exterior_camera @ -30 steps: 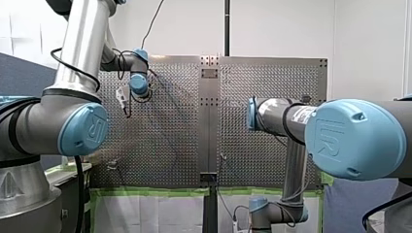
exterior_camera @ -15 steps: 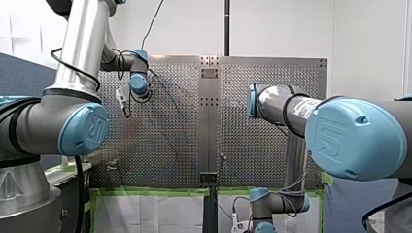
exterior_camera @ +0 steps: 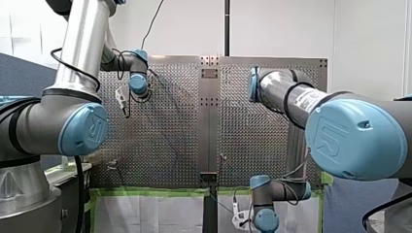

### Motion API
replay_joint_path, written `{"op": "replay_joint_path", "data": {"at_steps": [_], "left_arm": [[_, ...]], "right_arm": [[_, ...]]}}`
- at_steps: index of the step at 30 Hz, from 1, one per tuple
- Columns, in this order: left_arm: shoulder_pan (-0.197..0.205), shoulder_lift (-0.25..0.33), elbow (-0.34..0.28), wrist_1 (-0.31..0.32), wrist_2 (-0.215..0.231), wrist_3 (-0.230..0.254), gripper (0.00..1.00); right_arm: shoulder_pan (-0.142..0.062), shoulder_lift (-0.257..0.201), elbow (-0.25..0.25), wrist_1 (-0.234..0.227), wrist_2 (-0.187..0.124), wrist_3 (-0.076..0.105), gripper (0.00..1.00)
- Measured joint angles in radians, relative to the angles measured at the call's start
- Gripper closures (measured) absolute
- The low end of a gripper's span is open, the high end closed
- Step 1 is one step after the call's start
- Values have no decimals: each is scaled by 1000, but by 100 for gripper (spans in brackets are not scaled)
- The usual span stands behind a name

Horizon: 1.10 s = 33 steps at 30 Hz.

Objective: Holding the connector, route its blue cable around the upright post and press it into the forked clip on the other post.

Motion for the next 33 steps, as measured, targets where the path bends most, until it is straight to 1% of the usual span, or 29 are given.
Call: {"op": "replay_joint_path", "data": {"at_steps": [2, 5, 10, 15, 18, 22, 28, 33], "left_arm": [[0, 0, 0, -1, -2, 0, 0], [0, 0, 0, -2, -3, 0, 0], [0, 0, 0, -4, -7, 0, 0], [0, 0, 0, -5, -8, 0, 0], [0, 0, 0, -5, -8, 0, 0], [0, 0, 0, -6, -8, 0, 0], [0, 0, 0, -6, -8, 0, 0], [0, 0, 0, -6, -11, 1, 0]], "right_arm": [[-3, -20, 20, 8, 0, 11, 100], [-7, -48, 42, 26, -3, 21, 100], [-9, -98, 52, 69, -6, 21, 100], [-10, -147, 54, 86, -7, 21, 100], [-11, -177, 54, 87, -11, 20, 100], [-14, -217, 56, 81, -29, 19, 100], [-17, -265, 63, 73, -43, 19, 100], [-35, -304, 93, 43, -61, 21, 100]]}}
